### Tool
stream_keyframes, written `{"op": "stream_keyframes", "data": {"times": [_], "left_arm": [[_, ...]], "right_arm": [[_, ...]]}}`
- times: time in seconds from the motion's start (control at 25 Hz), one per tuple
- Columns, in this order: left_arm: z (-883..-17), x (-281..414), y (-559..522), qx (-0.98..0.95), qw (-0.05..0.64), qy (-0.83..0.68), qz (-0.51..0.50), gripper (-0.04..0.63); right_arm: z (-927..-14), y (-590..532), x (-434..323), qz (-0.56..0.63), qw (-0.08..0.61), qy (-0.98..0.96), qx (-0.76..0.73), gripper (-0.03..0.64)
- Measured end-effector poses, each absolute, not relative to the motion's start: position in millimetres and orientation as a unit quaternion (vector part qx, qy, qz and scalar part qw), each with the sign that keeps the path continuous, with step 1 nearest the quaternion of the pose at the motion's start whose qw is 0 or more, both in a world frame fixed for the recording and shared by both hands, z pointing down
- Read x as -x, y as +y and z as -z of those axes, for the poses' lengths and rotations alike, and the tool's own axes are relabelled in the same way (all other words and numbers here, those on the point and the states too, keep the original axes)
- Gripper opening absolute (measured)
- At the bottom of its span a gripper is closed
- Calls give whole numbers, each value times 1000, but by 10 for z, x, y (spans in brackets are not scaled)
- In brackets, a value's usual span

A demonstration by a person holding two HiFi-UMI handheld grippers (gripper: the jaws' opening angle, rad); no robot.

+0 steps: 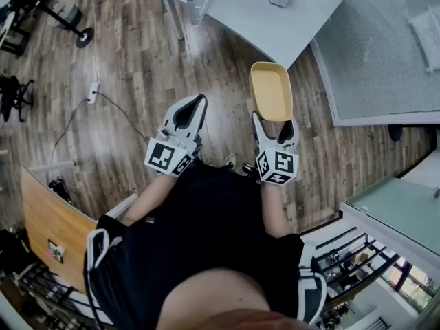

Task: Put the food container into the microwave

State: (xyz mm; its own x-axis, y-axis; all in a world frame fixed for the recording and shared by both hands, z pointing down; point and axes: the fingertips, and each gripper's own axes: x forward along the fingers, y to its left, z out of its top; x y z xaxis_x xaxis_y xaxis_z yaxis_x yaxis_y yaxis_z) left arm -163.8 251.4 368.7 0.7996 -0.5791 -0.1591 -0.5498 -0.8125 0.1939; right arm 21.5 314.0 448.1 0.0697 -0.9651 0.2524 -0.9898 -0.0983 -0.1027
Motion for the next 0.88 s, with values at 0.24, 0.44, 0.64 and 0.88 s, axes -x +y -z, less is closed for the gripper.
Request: {"op": "stream_keyframes", "data": {"times": [0.24, 0.44, 0.64, 0.88], "left_arm": [[-3696, 1703, 2504, -947, 70, -295, 106, 26], [-3750, 1786, 2430, -946, 80, -295, 106, 26], [-3812, 1958, 2326, -947, 87, -290, 104, 26], [-3893, 2171, 2124, -952, 96, -272, 105, 26]], "right_arm": [[-4476, 3128, -136, -128, 47, -668, -731, 448], [-4465, 3070, -60, -130, 42, -667, -732, 449], [-4509, 2967, 87, -139, 36, -662, -735, 449], [-4575, 2819, 303, -141, 38, -650, -746, 449]]}}
